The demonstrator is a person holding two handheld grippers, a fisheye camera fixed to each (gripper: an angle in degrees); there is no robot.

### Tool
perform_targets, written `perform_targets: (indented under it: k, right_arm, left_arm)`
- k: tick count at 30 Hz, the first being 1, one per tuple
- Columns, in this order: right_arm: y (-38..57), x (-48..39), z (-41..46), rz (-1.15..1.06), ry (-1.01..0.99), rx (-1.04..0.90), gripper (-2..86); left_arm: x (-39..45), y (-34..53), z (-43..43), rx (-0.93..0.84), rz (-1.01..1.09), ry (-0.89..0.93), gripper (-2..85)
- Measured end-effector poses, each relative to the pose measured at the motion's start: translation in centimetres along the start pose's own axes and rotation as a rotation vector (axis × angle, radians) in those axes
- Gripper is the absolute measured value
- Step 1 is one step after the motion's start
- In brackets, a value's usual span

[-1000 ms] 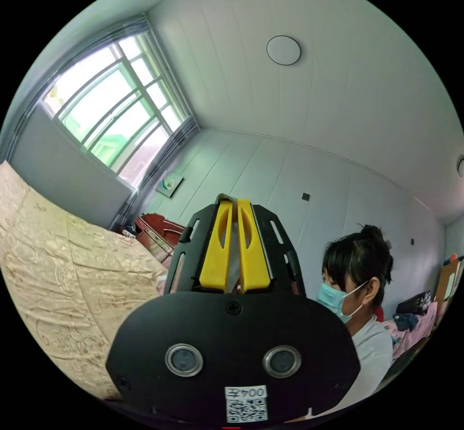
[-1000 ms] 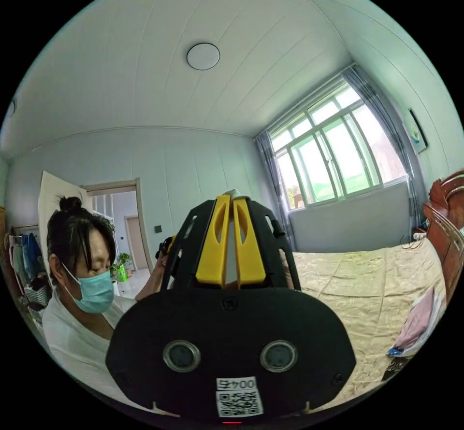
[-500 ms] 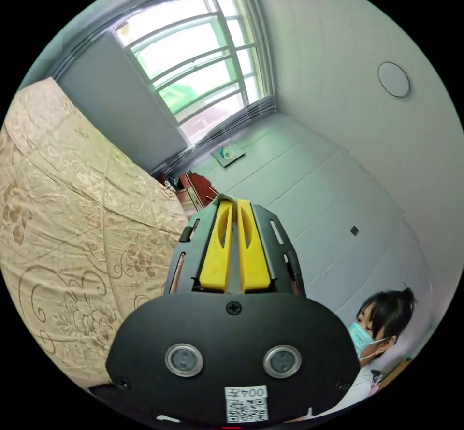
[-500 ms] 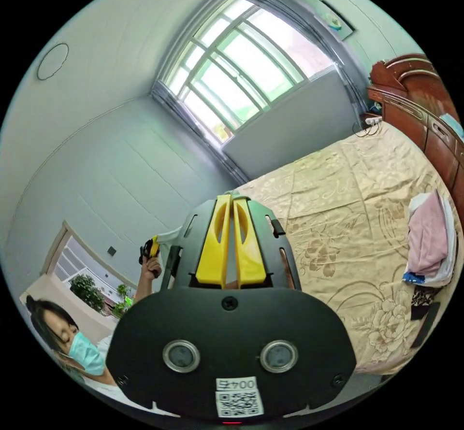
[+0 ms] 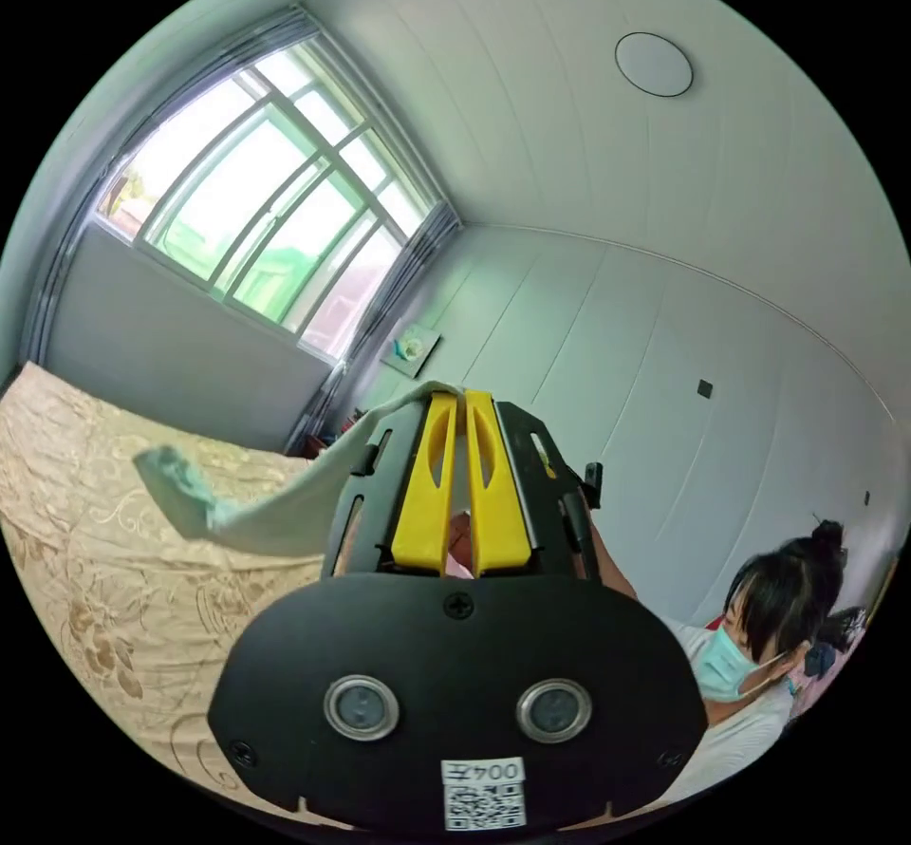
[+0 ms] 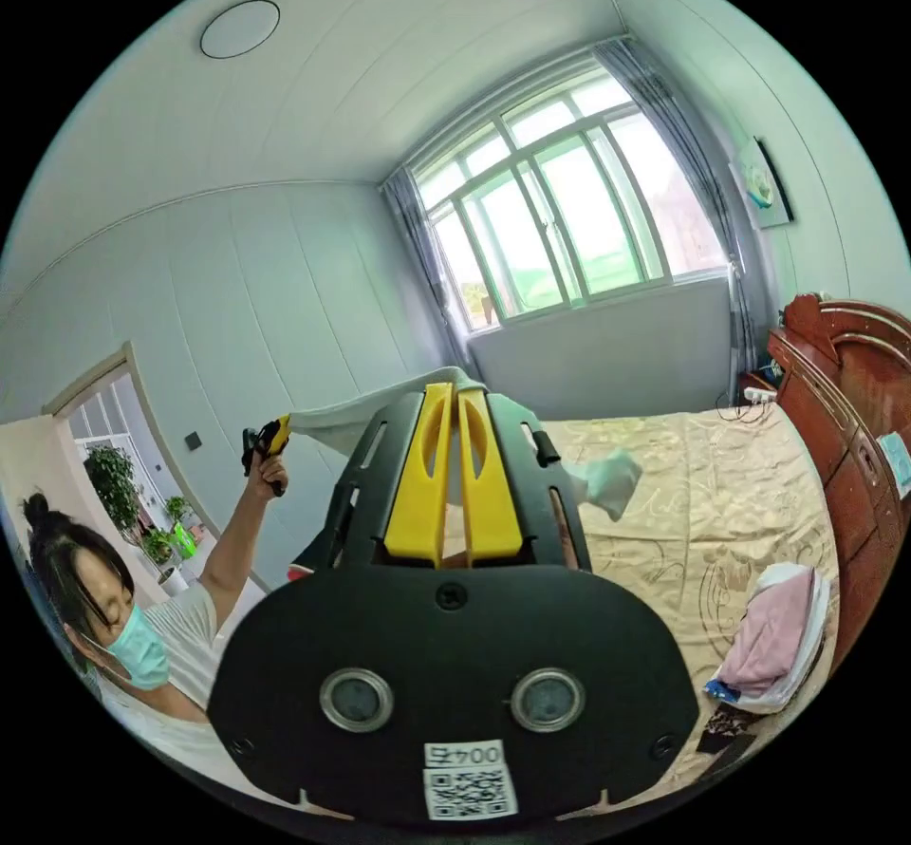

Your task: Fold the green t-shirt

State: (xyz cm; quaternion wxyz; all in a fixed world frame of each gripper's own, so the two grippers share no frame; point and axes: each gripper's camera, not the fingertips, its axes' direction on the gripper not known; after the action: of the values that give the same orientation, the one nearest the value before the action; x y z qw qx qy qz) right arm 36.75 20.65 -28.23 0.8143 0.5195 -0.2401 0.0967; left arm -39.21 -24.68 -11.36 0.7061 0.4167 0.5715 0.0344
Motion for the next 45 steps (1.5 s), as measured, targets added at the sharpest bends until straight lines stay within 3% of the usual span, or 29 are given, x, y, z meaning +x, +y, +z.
perform_targets:
  k: [4,12,17,36,45]
  right_arm:
    - [10.9,5.1,5.3,0.095,0.025,-0.228,-0.6]
    - [35.1,15.0,14.1,0.438,0.033,-0.553,-0.6]
    - [45.6,16.6,16.5,0.575,0.066,-0.722,-0.5]
    - [50.8,10.0,13.8,0.509,0.130,-0.785,-0.5]
    - [55.3,9.3,15.5,0.612,0.151,-0.867,1.6]
  left_arm:
    - [-7.3,10.2,-0.7,-0.126,-0.139,-0.051,2.1]
    - [-26.2,42.9,-4.5,-0.274,-0.663,-0.039,2.0]
    - [-29.4,55.2,-6.8,-0.354,-0.845,-0.088,1.9]
    - [-22.5,65.4,-10.3,-0.608,-0.843,-0.182,1.9]
    - [-20.7,70.4,-11.4,-0.578,-0.889,-0.194,2.8]
